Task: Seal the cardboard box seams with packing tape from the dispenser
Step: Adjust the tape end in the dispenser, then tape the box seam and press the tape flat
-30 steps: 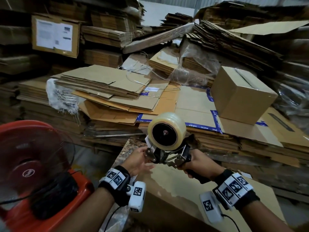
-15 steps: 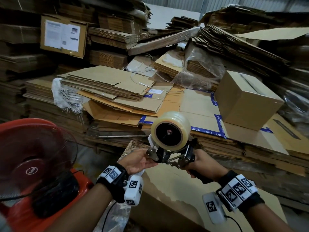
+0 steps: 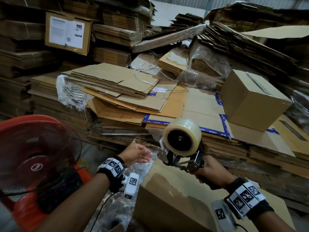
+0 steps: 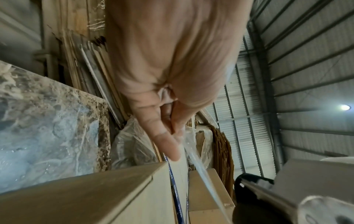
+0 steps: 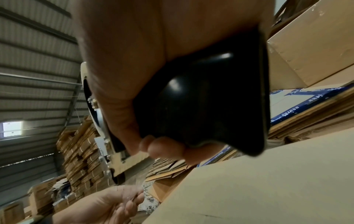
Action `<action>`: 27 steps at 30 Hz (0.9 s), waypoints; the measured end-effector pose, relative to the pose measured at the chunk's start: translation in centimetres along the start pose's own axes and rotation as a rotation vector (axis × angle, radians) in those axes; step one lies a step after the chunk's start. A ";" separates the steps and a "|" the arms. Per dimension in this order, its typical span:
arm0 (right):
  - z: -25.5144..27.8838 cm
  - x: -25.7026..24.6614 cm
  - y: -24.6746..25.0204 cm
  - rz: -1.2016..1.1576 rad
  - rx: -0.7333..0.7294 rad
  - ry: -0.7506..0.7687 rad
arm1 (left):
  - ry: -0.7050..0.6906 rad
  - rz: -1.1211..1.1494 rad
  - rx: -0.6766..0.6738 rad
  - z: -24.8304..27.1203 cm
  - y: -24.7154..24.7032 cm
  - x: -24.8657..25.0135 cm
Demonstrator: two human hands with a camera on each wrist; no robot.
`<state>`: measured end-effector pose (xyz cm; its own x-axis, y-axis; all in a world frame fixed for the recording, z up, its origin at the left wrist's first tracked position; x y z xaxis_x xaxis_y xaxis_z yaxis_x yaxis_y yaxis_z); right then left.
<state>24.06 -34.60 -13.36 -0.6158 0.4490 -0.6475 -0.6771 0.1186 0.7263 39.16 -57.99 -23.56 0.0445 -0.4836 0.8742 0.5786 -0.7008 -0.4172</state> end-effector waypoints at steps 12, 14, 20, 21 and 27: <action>-3.5 2.6 -2.4 0.136 -0.026 -0.164 | -0.141 -0.310 0.017 -3.4 0.9 -3.3; -3.7 3.1 -2.6 0.178 -0.018 -0.176 | -0.180 -0.401 -0.011 -3.5 0.5 -4.0; -4.2 3.4 -2.5 0.248 -0.001 -0.185 | -0.251 -0.685 -0.099 -3.5 0.1 -5.5; -4.4 3.5 -2.5 0.261 -0.001 -0.185 | -0.216 -0.734 -0.130 -3.7 0.6 -6.3; -4.8 3.9 -2.5 0.279 -0.021 -0.201 | -0.139 -0.822 -0.097 -2.0 0.9 -6.0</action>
<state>21.41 -37.40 -18.80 -0.6881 0.6273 -0.3648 -0.5036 -0.0509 0.8624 37.83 -56.76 -29.70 -0.2574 0.2656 0.9291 0.3982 -0.8469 0.3525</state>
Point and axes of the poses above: each hand's wrist, its own z-axis away from the middle knuckle, its own y-axis out of the back of the hand, x = y × z, the point moved 7 cm from there along -z, towards the middle knuckle, and after that the axes turned 14 degrees about z, right-handed, at the moved point
